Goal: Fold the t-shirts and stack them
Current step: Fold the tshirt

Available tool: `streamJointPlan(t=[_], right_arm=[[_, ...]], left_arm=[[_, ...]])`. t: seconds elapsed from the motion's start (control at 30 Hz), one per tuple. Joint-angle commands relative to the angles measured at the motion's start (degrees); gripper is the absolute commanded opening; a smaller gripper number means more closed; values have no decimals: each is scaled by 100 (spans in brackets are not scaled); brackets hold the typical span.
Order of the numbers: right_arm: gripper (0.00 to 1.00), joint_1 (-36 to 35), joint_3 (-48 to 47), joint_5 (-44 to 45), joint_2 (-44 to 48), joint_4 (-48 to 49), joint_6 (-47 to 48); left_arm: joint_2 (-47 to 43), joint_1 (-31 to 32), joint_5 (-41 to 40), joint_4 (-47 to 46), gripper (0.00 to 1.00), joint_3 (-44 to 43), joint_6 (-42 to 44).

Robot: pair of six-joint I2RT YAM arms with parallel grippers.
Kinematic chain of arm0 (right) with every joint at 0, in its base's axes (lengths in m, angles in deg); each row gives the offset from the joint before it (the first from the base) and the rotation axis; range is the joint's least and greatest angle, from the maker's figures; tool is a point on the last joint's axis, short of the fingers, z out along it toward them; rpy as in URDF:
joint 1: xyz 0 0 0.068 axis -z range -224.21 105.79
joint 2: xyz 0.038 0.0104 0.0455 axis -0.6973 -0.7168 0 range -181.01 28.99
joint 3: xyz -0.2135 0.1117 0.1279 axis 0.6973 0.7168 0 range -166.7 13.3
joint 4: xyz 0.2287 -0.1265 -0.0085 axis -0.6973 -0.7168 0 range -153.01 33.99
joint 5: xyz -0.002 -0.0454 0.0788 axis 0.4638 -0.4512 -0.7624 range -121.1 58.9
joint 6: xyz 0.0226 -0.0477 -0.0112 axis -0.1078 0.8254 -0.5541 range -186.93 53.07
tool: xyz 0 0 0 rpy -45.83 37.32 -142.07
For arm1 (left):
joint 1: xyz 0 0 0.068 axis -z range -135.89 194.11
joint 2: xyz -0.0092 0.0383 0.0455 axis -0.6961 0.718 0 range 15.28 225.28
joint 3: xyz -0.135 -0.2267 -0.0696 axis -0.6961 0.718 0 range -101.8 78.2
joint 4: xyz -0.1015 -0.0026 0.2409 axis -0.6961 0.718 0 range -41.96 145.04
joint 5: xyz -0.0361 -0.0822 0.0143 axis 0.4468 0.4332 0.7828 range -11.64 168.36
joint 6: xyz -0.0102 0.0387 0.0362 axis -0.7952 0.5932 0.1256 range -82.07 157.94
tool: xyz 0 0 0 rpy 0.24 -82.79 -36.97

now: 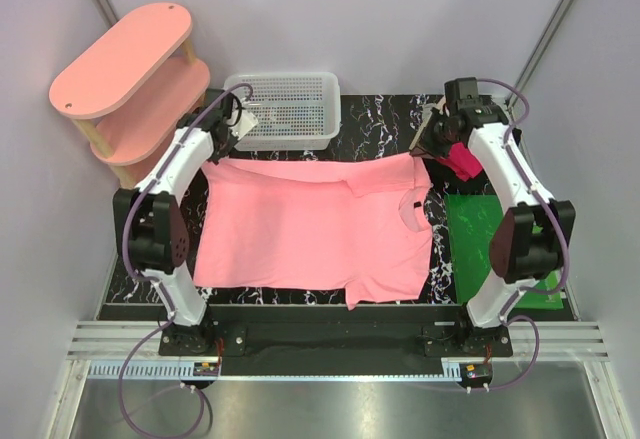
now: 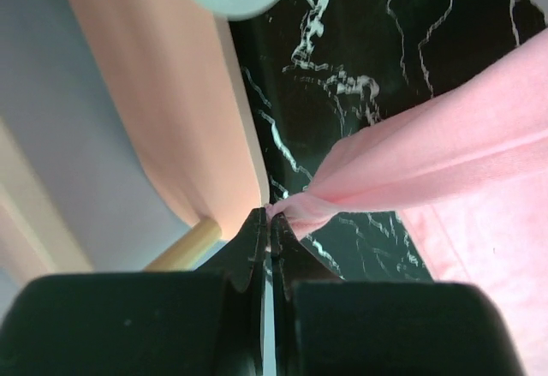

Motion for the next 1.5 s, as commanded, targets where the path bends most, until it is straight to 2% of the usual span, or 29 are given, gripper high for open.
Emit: streamJointPlan(t=[0.0, 0.37, 0.63, 0.77, 0.93, 1.07, 1.23, 1.33, 1.47], right_arm=[[0, 2, 432, -191, 1055, -131, -57], [0, -16, 1748, -508, 2786, -438, -154], [0, -25, 3006, -595, 3807, -641, -224], [0, -16, 3096, -745, 4185, -939, -233], [0, -16, 3156, -771, 4485, -1177, -224], [0, -25, 3692, -596, 4179, -704, -171], [0, -25, 4361, -385, 3265, 385, -163], [0, -25, 4082, -323, 2544, 667, -127], [0, -25, 3002, -279, 2007, 633, -127]], left_arm=[[-918, -17, -31, -356, 0, 284, 156], [-2350, -25, 198, -338, 0, 1338, 173], [-3651, 27, 435, -303, 0, 3158, -90], [-4344, 36, 444, -180, 0, 3659, -169], [-4777, 27, 602, 154, 0, 3722, -240], [-4427, 27, 822, 137, 0, 3827, -371], [-3234, 27, 893, -276, 0, 3704, -451], [-2505, 27, 638, -548, 0, 3310, -380], [-1713, 10, 225, -549, 0, 2030, -231]])
